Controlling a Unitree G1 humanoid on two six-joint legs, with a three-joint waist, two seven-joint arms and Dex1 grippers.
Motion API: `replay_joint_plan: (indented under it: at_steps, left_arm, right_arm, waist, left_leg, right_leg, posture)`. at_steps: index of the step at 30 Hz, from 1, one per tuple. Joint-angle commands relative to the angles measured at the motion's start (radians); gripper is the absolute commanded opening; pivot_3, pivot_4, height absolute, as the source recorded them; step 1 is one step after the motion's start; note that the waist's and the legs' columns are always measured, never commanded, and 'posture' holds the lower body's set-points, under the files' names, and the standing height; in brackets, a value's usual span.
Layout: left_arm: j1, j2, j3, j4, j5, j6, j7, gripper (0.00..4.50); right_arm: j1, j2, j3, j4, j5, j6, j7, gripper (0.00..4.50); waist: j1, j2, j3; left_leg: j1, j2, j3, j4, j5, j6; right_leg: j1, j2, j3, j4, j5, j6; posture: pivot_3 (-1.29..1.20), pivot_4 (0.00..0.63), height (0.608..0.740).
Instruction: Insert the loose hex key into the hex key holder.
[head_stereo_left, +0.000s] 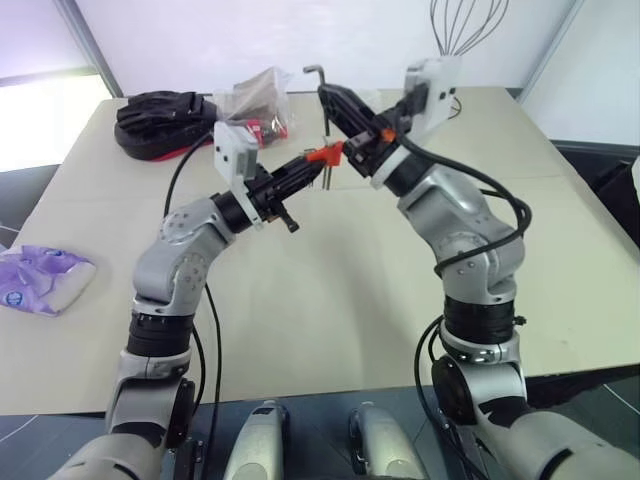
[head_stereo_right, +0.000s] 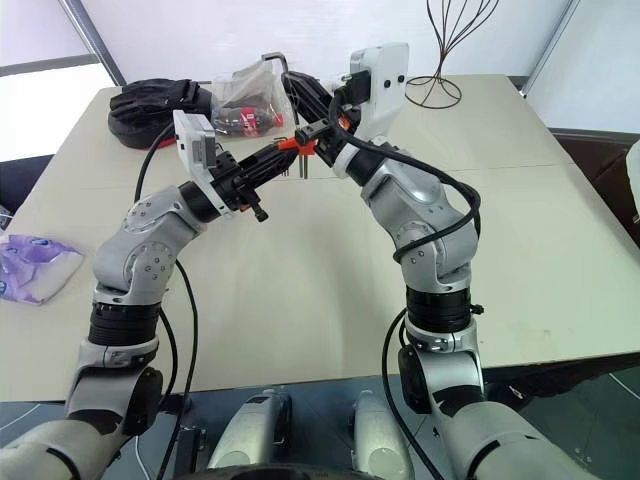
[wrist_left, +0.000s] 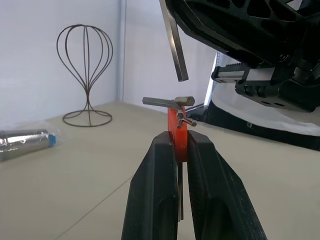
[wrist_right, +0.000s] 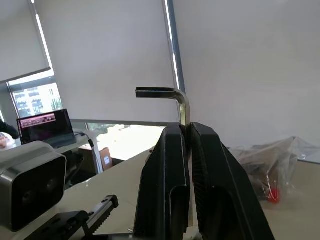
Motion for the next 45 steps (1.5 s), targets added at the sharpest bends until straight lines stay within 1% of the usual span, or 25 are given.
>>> replay_joint_plan:
  at_steps: [1,8,45]
  left_arm:
    - [-0.027,0.0,0.014,-0.033,-0.021,-0.001,0.004,0.0]
    - [-0.031,0.0,0.014,-0.04,-0.028,0.002,0.007,0.0]
    - [-0.058,-0.012,0.027,-0.038,-0.063,0.005,0.04,0.0]
  right_arm:
    - [-0.017,0.001,0.001,-0.019,-0.009,-0.043,-0.003,0.01]
    - [-0.007,-0.023,0.006,-0.011,-0.028,-0.068,0.006,0.01]
    - [-0.014,-0.036,-0.018,0.012,-0.041,-0.112,-0.014,0.01]
  waist:
    - [0.0,0.0,0.0]
    - [0.0,0.0,0.0]
    - [0.0,0.0,0.0]
  left_leg:
    - [0.0,0.0,0.0,0.0,0.0,0.0]
    - [0.0,0.0,0.0,0.0,0.0,0.0]
    - [0.0,0.0,0.0,-0.001,0.0,0.0]
  right_leg:
    - [0.0,0.0,0.0,0.0,0.0,0.0]
    - [0.0,0.0,0.0,0.0,0.0,0.0]
    - [0.0,0.0,0.0,-0.001,0.0,0.0]
  posture:
    - [0.0,0.15,0.74]
    - [0.0,0.15,0.74]
    - [0.0,0.15,0.74]
